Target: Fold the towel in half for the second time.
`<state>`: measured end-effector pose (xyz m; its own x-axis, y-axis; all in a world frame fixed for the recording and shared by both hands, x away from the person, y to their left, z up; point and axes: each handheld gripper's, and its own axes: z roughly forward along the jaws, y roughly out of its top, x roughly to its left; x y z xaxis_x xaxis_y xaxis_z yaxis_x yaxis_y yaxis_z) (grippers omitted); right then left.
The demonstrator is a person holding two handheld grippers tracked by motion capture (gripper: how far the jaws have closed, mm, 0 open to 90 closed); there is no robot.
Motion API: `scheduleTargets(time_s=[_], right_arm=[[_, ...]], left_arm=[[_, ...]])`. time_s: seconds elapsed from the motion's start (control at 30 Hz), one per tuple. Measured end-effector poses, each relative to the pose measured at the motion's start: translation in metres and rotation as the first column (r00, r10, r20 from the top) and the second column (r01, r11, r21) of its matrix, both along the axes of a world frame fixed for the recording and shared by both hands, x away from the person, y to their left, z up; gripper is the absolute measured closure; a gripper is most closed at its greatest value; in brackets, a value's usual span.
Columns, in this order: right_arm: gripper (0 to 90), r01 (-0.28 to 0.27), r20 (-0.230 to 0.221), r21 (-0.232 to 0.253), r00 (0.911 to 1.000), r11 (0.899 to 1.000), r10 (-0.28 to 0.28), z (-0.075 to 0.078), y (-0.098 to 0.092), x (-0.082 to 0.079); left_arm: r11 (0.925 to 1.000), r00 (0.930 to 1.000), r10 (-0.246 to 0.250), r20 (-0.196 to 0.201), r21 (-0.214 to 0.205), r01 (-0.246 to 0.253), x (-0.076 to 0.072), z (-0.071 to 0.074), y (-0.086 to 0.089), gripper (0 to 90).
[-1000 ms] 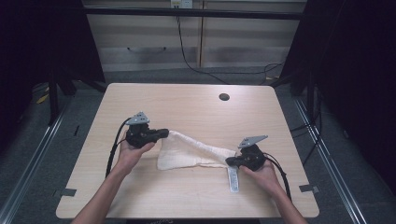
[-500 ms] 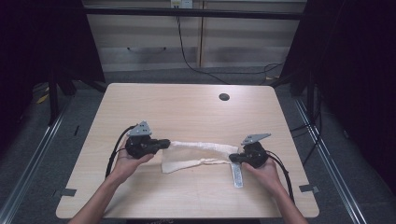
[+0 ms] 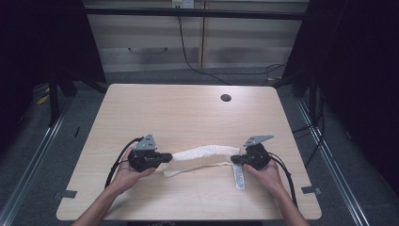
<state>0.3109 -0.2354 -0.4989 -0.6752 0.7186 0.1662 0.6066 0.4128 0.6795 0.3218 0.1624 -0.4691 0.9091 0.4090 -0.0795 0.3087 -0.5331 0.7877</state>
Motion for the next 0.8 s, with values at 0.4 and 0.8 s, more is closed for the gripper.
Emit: scheduleTargets(time_s=[0.4, 0.8], right_arm=[[88.1, 0.007, 0.008, 0.006, 1.0, 1.0, -0.007, 0.0, 0.0, -0.001], [88.0, 0.046, 0.051, -0.015, 0.9977, 0.999, -0.045, 0.01, -0.011, -0.01]], left_arm=[[0.9974, 0.9995, -0.017, -0.028, 0.069, 0.019, -0.011, -0.025, -0.002, 85.7], [0.9967, 0.9998, 0.011, 0.017, 0.081, -0.013, -0.015, -0.03, 0.004, 85.7]])
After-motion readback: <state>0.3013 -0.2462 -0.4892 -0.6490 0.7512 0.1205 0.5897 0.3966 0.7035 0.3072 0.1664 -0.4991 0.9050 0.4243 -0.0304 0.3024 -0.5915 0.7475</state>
